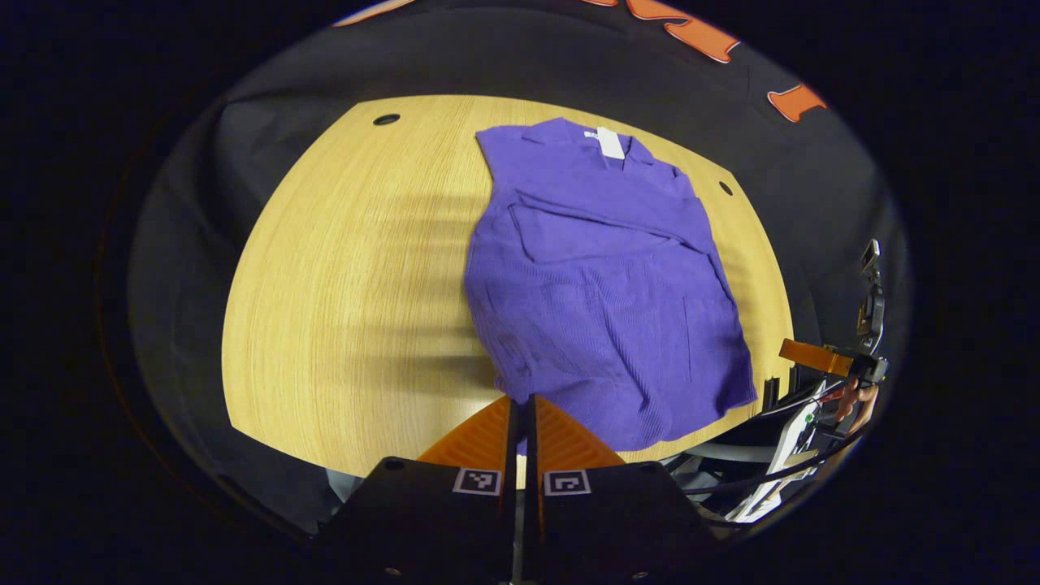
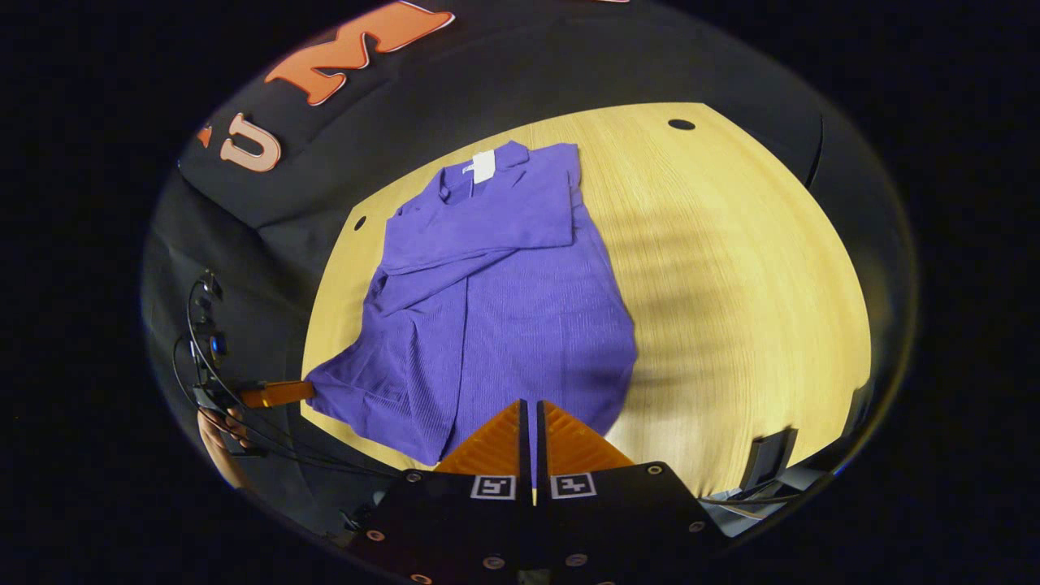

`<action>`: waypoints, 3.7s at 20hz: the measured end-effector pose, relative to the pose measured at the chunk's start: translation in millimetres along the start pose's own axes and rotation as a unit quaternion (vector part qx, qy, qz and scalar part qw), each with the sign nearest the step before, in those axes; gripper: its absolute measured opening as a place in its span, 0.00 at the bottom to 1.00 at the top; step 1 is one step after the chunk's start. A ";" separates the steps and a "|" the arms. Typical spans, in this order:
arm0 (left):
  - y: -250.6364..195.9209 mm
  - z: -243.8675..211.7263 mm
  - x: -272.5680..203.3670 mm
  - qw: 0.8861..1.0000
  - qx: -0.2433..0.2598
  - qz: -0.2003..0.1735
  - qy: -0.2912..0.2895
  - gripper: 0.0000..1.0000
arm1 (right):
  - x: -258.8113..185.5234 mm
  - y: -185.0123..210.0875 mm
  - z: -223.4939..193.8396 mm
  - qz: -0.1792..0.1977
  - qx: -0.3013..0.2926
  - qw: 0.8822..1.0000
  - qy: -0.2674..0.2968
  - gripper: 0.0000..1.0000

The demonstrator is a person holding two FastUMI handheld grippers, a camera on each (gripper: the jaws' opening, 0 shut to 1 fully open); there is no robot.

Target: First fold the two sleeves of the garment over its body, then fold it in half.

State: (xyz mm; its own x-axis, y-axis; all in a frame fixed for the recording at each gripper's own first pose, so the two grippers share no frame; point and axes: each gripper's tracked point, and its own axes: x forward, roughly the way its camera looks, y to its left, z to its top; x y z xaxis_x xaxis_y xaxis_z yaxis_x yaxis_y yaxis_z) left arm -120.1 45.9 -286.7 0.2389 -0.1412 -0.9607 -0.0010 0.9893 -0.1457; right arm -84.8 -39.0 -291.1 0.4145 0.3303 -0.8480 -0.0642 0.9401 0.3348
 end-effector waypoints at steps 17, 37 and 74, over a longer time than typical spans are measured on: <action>8.7 -12.3 13.0 1.000 -0.009 0.015 0.023 0.05 | 61.0 -55.3 -106.0 -0.127 -0.048 0.978 0.160 0.86; -2.4 8.6 -5.3 1.000 0.000 -0.014 0.005 0.05 | 10.0 10.2 -9.7 -0.012 0.010 0.998 0.060 0.03; -1.9 383.7 66.8 0.989 0.064 0.101 -0.087 0.05 | 123.2 17.2 351.2 0.045 0.022 0.999 0.006 0.02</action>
State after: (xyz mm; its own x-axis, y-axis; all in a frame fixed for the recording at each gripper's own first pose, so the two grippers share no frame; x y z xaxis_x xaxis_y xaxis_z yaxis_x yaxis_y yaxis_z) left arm 268.4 48.4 -260.0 0.4092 0.0564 -0.9107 0.0551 0.9947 0.0863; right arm 284.0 -11.7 -245.5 0.3988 0.4145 -0.8180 -0.0615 0.9021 0.4272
